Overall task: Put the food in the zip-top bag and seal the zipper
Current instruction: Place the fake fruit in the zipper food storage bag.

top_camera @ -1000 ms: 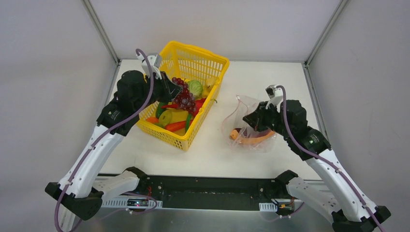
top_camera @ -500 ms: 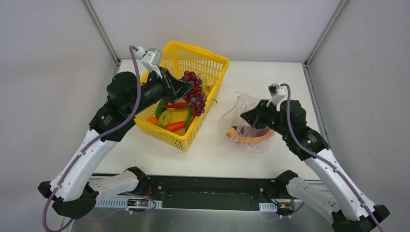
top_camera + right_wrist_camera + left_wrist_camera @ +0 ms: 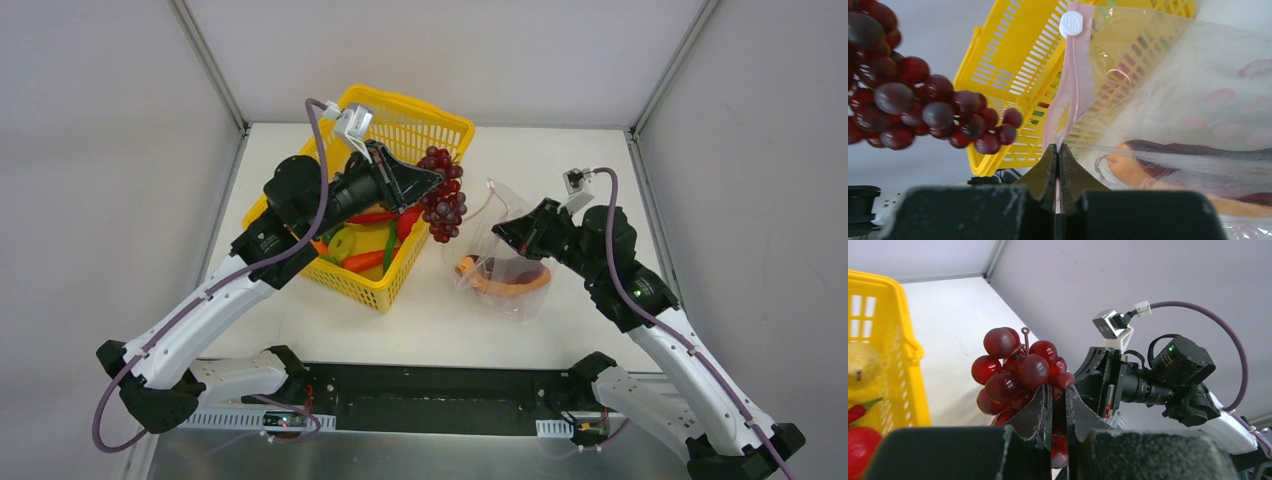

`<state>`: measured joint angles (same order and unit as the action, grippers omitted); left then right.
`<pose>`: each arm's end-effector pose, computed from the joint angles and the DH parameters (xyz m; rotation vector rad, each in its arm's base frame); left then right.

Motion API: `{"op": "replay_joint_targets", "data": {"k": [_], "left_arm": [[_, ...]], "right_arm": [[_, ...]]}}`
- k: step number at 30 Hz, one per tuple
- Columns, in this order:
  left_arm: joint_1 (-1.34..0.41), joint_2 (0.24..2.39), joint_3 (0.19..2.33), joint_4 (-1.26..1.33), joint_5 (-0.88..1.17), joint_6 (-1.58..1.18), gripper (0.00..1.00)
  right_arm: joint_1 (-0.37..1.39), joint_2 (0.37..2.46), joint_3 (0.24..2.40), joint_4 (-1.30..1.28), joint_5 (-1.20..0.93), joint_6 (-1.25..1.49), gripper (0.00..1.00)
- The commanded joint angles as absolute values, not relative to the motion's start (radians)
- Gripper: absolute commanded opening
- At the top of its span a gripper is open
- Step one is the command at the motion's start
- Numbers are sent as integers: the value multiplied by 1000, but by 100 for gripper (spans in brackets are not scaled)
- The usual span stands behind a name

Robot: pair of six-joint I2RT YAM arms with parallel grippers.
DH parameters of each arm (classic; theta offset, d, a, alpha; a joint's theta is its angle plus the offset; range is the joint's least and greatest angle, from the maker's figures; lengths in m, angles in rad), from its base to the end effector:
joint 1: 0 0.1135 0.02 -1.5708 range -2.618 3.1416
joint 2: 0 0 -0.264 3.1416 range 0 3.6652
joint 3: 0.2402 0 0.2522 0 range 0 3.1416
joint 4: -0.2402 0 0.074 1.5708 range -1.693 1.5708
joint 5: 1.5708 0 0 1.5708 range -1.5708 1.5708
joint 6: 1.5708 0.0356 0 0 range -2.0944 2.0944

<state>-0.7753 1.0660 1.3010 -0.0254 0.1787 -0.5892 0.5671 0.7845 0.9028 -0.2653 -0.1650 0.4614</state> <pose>0.1550 -0.1608 0.4826 0.2994 1.4524 -1.2504 0.1464 0.1002 0.3725 -0.2229 1.7873 0.8918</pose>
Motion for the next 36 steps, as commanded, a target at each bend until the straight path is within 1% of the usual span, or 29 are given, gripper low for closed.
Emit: {"op": "replay_joint_targets", "data": {"k": [1,8,13,17,23,30,36], "left_arm": [[-818,1098,1273,204,197,-656,0],[-851,1175,1173,419,225,-719,0],[-860,1179,1076,494,190,-725,0],[-859,1164,1018,504,155,-710,0],[-864,1182,1008,486,156,-695,0],[-888,1172,1019,380,134,-616,0],[-911,1140,962,418,96,-601,0]], "right_arm": [[565,773,896,-144,-187,571,0],[564,764,876,-103,-215,628,0],[559,746,872,-102,-196,650,0],[556,742,882,-100,-216,656,0],[554,743,902,-100,-254,672,0],[550,743,914,-100,-256,686,0],[547,735,914,-100,-220,706,0]]}}
